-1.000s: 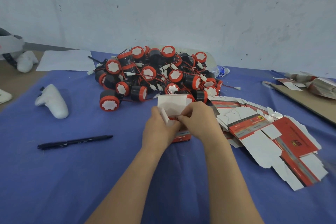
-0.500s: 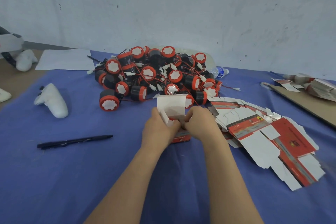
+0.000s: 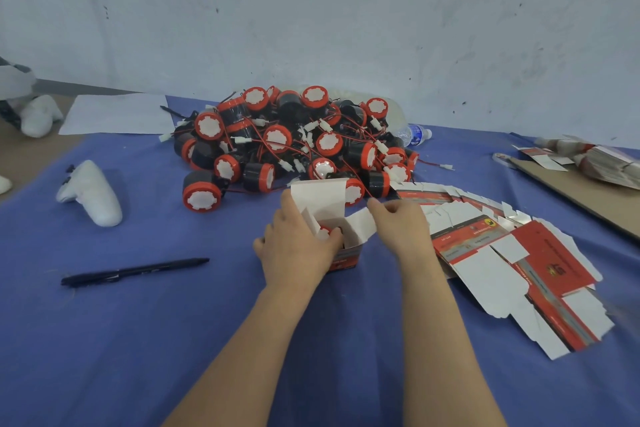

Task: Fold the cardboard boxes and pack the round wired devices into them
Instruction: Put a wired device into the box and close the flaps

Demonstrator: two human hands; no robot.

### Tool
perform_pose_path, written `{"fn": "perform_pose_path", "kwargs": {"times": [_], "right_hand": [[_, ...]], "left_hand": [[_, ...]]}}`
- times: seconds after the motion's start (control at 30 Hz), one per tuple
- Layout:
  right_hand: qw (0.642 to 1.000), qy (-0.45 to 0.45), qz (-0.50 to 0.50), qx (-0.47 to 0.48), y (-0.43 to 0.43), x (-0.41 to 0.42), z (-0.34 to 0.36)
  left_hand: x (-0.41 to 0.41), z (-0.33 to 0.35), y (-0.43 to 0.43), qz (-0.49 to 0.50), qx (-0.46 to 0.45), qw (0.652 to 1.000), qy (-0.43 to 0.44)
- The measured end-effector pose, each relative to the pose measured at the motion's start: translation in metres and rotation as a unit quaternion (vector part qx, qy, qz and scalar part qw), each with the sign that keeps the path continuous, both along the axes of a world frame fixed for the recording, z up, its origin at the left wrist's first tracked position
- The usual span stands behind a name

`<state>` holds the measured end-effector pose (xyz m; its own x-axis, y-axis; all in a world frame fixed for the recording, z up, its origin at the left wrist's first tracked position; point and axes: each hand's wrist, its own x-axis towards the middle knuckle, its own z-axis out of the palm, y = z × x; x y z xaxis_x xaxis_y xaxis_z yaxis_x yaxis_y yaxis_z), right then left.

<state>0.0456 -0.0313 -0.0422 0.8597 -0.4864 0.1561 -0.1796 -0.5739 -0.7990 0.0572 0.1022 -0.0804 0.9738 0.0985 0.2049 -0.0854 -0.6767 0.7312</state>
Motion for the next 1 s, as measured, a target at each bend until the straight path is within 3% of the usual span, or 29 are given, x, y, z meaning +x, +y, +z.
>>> {"fn": "perform_pose_path", "kwargs": {"times": [0.1,0.23,0.37,0.43,0.53,0.57,0.6,0.73,0.87,0.93,1.0], "right_hand": [[0.998,0.001,0.049,0.043,0.005,-0.001,0.0],[0.99,0.093,0.096,0.038,0.005,0.001,-0.007],[0.983,0.105,0.127,0.075,0.01,0.003,-0.011],[0.981,0.089,0.151,0.08,0.011,0.002,-0.012],[0.98,0.081,0.173,0.063,0.013,0.004,-0.015],[0.978,0.082,0.179,0.062,0.013,0.005,-0.015],[0.977,0.086,0.184,0.065,0.013,0.004,-0.015],[0.971,0.046,0.204,0.113,0.012,0.003,-0.019],[0.963,-0.029,0.252,0.088,0.015,0.002,-0.022],[0.947,0.014,0.304,0.102,0.011,-0.002,-0.02],[0.927,0.072,0.348,0.124,0.005,-0.006,-0.02]], "left_hand": [[0.0,-0.001,0.0,-0.009,-0.017,1.0,-0.001],[0.0,-0.003,0.0,-0.049,-0.121,0.991,-0.008],[0.004,-0.003,0.005,-0.095,-0.232,0.968,0.017],[0.004,0.001,0.011,-0.137,-0.342,0.927,0.068],[0.009,0.003,0.022,-0.233,-0.535,0.797,0.155],[0.01,0.003,0.025,-0.244,-0.555,0.78,0.156],[0.011,0.001,0.026,-0.241,-0.55,0.785,0.151],[0.011,-0.007,0.023,-0.211,-0.406,0.886,0.077],[0.01,-0.005,0.022,-0.168,-0.445,0.879,0.034],[0.011,-0.006,0.021,-0.142,-0.45,0.881,0.035],[0.011,-0.006,0.021,-0.113,-0.409,0.905,0.019]]}}
